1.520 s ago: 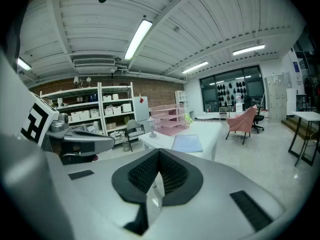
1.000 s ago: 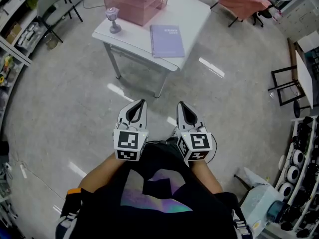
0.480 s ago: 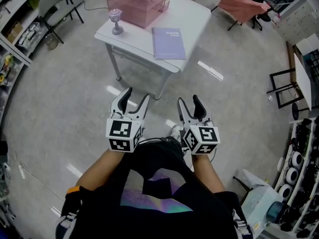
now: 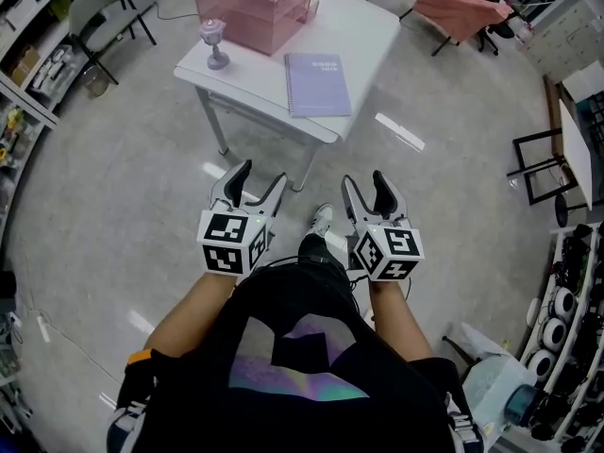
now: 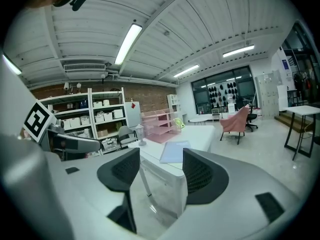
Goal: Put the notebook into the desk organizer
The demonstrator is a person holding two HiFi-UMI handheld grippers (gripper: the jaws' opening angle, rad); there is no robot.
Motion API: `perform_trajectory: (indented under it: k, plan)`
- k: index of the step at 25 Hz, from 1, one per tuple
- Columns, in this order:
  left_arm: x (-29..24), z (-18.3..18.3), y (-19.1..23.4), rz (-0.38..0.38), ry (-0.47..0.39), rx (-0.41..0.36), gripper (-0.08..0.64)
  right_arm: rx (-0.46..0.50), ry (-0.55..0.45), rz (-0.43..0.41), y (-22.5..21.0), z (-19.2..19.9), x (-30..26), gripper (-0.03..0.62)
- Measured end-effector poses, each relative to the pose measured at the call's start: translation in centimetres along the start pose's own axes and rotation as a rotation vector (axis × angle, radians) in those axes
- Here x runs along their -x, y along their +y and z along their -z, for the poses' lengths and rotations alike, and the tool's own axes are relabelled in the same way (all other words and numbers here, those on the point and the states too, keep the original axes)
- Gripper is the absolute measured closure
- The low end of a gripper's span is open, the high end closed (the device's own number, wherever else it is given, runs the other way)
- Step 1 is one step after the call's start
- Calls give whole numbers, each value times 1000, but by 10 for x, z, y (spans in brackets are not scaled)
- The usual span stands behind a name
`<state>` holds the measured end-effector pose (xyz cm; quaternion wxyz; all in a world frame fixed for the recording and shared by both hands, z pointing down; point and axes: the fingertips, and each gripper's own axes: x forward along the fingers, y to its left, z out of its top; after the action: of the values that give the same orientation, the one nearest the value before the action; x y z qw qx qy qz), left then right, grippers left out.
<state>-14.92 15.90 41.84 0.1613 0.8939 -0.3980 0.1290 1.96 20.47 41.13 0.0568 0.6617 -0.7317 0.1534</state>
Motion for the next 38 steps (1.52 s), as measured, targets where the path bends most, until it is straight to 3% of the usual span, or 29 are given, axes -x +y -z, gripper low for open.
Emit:
perform_trajectory:
  k: [6,21,30,38]
  plan:
    - [-52,-5,10,-12,40,20,284,2,14,-17,-34,-9,-41,327]
    - [-196,-35,50,-127,175,102,275,-12,126,-142,-125,-27,-193,316]
    - [-248,-26,56,-191,283,131,274,-12,173,-240,-154,-22,-245,310]
    - [-259,-9,72,-221,340,171,268,-4,224,-287,-156,-9,-267,310]
